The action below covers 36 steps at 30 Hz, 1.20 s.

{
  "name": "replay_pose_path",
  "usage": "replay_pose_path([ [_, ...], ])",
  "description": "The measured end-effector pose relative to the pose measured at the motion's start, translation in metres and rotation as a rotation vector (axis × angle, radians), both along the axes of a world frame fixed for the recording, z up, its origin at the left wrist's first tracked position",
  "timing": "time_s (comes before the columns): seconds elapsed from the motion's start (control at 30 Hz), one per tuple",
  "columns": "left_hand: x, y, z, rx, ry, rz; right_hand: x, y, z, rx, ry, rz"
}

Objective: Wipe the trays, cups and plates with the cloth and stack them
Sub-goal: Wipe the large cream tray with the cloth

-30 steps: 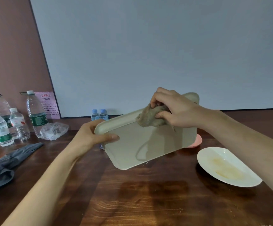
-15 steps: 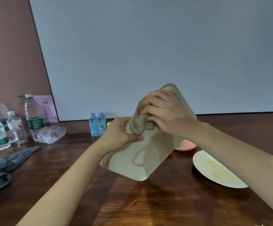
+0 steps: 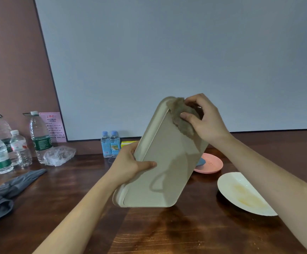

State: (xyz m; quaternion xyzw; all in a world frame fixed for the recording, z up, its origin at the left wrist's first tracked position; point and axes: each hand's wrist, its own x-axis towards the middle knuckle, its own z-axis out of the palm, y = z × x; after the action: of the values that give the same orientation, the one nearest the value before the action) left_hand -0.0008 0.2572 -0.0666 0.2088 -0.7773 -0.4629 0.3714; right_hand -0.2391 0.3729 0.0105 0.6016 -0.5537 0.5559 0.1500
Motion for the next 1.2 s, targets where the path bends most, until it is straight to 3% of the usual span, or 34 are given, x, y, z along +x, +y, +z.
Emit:
replay_pose_path([
  [0.23,-0.024,-0.001,0.032,-0.122,0.168,0.064,0.069,-0.020,-0.008,0.048,0.453,0.107],
  [0.33,-0.022,-0.002,0.029,-0.061,0.217,0.039,0.059,-0.023,-0.013,-0.008,0.462,0.065],
  [0.57,-0.008,-0.004,0.020,0.126,0.295,0.031,-0.004,-0.024,-0.019,-0.024,0.333,-0.259],
  [0.83,-0.029,0.003,0.023,0.020,0.252,0.023,0.066,-0.029,-0.024,-0.133,0.444,0.060],
  [1.07,-0.011,0.007,0.015,0.171,0.398,0.033,0.006,-0.032,-0.026,-0.115,0.108,-0.167],
  [1.2,-0.010,0.007,0.014,0.189,0.432,0.016,-0.010,-0.027,-0.025,-0.094,-0.221,-0.079],
])
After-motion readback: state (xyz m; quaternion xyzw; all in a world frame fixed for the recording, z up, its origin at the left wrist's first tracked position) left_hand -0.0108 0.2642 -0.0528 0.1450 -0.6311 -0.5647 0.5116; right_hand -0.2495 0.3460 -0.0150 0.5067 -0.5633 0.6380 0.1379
